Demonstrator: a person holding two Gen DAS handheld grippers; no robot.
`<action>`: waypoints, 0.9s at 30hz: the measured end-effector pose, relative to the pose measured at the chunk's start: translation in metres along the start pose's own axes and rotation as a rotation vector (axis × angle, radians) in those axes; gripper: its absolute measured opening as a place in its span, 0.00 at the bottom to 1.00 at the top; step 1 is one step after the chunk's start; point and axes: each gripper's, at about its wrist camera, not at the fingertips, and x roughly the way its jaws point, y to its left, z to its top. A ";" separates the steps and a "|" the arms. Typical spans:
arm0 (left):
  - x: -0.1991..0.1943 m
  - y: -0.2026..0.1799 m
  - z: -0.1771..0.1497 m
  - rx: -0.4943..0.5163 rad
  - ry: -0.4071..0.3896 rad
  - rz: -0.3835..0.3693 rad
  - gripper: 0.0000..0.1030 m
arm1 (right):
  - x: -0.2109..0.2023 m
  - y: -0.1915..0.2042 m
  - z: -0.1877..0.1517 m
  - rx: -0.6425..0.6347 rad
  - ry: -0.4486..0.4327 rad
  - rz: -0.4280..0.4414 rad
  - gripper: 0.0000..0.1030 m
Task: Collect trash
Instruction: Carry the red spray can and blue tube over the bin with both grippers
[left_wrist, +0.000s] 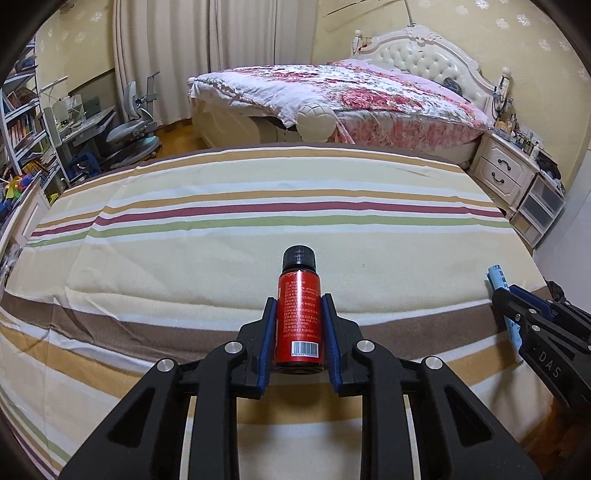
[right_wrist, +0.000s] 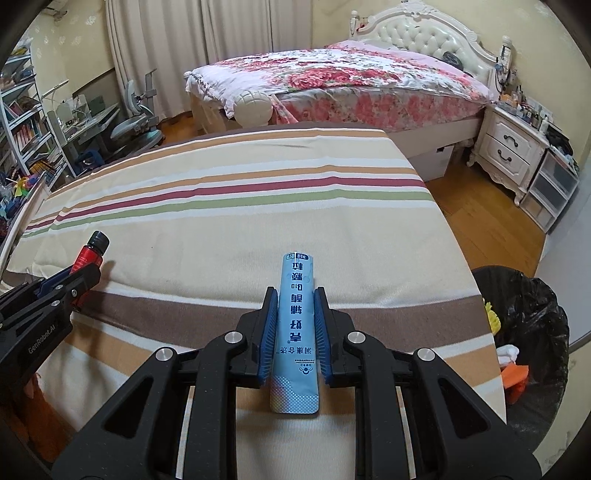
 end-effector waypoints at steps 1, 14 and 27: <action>-0.004 -0.003 -0.003 0.005 -0.004 -0.003 0.24 | -0.003 0.000 -0.003 0.001 -0.001 0.000 0.19; -0.031 -0.034 -0.022 0.026 -0.035 -0.043 0.24 | -0.043 -0.017 -0.033 0.027 -0.031 -0.005 0.19; -0.051 -0.077 -0.032 0.082 -0.090 -0.116 0.24 | -0.083 -0.060 -0.053 0.097 -0.080 -0.065 0.19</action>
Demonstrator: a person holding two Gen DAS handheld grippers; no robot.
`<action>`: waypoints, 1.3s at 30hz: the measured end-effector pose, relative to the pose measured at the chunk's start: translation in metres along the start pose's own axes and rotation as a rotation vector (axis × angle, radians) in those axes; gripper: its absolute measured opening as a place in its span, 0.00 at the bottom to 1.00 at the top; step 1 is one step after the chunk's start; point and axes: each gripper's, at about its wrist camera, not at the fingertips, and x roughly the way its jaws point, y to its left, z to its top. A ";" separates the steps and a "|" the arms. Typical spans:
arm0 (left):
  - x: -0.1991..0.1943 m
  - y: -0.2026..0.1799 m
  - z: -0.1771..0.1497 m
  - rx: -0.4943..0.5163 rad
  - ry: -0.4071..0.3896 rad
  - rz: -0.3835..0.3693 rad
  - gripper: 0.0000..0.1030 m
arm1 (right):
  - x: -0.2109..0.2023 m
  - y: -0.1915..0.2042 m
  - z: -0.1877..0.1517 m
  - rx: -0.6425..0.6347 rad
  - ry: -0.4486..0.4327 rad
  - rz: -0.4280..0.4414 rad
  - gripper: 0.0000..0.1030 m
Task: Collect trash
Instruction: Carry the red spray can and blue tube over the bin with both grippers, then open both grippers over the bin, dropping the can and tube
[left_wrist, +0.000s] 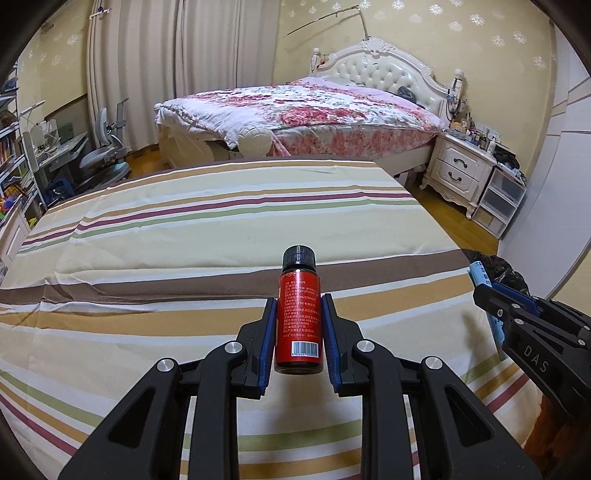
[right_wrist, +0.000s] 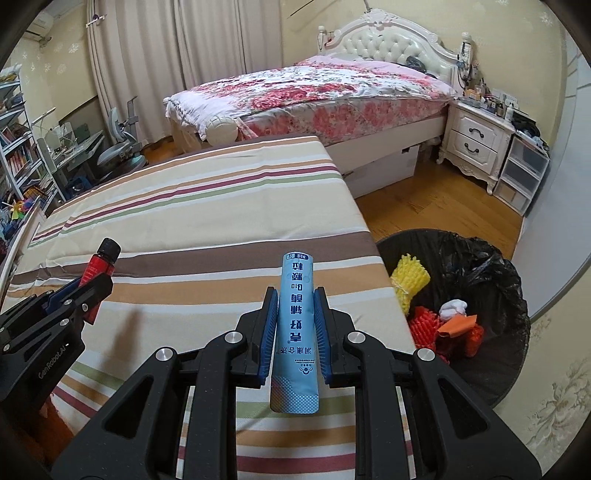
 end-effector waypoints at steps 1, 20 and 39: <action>-0.001 -0.005 0.000 0.009 -0.003 -0.008 0.24 | -0.002 -0.005 0.000 0.008 -0.004 -0.010 0.19; 0.013 -0.116 0.021 0.160 -0.056 -0.179 0.24 | -0.013 -0.109 -0.002 0.152 -0.047 -0.210 0.19; 0.059 -0.181 0.031 0.255 -0.022 -0.198 0.24 | 0.006 -0.162 0.001 0.252 -0.053 -0.298 0.19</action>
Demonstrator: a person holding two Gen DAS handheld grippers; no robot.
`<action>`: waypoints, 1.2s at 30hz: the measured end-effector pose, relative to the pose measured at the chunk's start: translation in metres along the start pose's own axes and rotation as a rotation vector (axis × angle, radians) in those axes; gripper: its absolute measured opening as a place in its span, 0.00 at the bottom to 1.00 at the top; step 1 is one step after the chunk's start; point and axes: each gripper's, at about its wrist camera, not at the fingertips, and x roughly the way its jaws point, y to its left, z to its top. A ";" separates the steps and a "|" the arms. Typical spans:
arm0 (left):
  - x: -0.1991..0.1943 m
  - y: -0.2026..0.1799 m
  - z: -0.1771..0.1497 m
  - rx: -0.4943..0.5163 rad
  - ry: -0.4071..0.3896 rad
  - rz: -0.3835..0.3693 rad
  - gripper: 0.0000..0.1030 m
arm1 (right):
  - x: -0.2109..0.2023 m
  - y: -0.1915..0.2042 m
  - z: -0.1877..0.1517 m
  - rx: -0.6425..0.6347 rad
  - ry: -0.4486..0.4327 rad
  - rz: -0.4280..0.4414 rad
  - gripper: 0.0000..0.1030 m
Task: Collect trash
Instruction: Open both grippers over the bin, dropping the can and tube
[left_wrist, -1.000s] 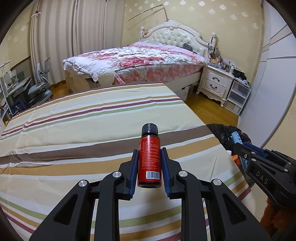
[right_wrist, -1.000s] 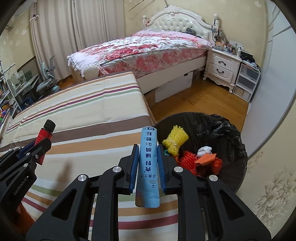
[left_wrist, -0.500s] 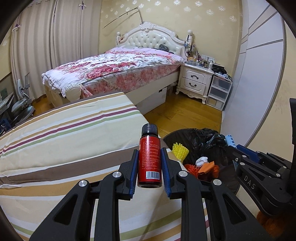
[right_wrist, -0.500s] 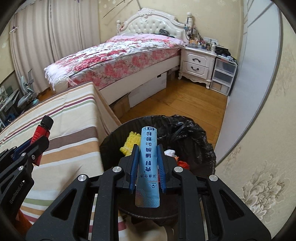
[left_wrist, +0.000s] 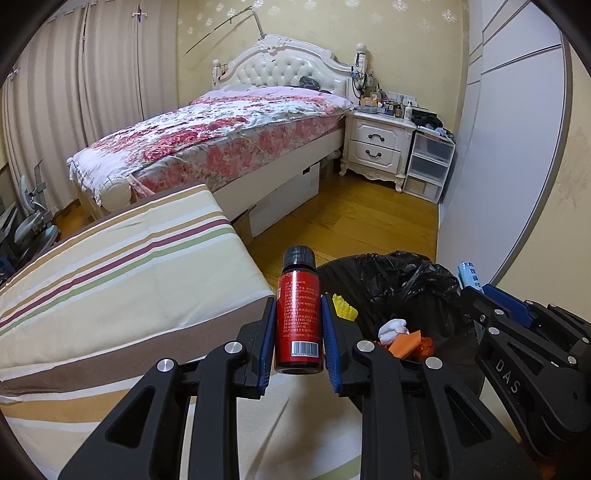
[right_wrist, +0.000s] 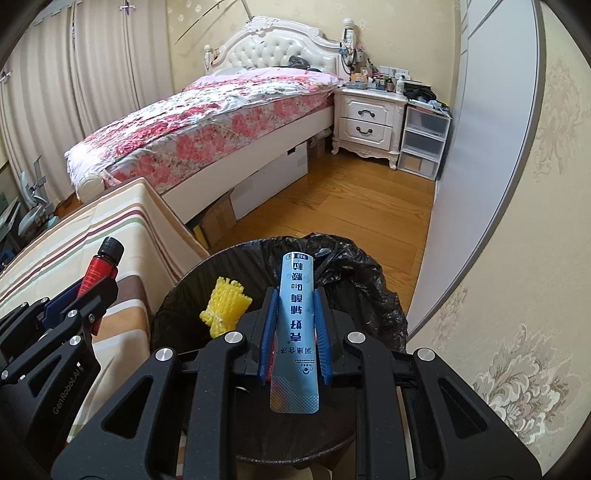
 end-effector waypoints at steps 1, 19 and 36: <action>0.002 -0.001 0.002 0.003 0.002 -0.001 0.24 | 0.001 -0.001 0.000 0.003 0.002 0.000 0.19; 0.030 -0.012 0.011 0.041 0.049 0.000 0.24 | 0.019 -0.003 0.001 0.031 0.021 -0.025 0.19; 0.034 -0.014 0.012 0.040 0.048 -0.004 0.47 | 0.014 -0.006 0.004 0.044 -0.005 -0.076 0.36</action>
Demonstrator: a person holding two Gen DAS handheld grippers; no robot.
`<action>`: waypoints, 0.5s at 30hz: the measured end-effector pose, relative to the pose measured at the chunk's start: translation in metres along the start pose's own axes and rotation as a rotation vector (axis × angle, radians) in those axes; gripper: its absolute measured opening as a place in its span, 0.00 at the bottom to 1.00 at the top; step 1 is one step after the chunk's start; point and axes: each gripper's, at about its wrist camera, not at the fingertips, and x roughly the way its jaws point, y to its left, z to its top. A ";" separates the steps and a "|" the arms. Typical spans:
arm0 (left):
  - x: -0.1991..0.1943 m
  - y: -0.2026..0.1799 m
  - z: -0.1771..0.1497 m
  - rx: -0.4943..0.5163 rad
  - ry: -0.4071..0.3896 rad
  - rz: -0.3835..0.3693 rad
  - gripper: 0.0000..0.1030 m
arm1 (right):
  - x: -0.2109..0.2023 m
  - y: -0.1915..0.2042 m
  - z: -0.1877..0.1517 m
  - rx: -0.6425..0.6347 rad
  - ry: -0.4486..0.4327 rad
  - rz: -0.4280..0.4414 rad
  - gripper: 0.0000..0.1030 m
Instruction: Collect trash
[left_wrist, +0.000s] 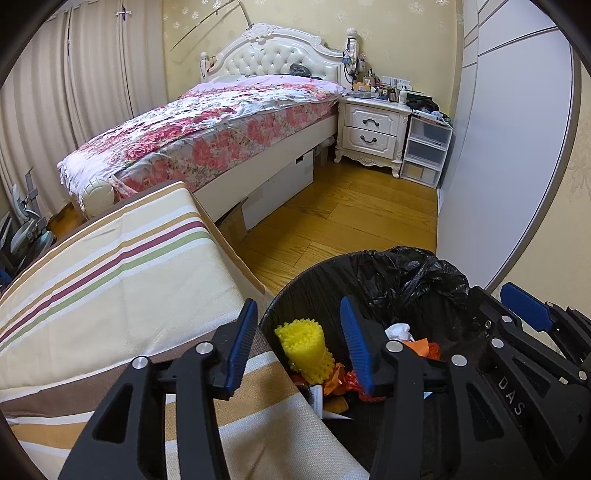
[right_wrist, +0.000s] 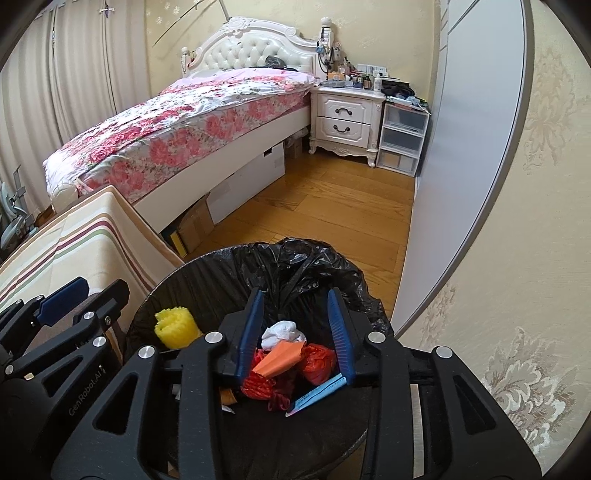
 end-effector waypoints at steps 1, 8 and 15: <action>0.000 0.000 0.000 0.003 -0.001 0.000 0.49 | 0.000 0.000 0.000 0.001 -0.002 -0.003 0.39; -0.006 0.003 0.001 -0.005 -0.026 0.011 0.71 | -0.003 -0.002 0.001 0.010 -0.012 -0.025 0.55; -0.011 0.010 -0.002 -0.015 -0.037 0.049 0.75 | -0.009 -0.005 -0.001 0.015 -0.025 -0.059 0.67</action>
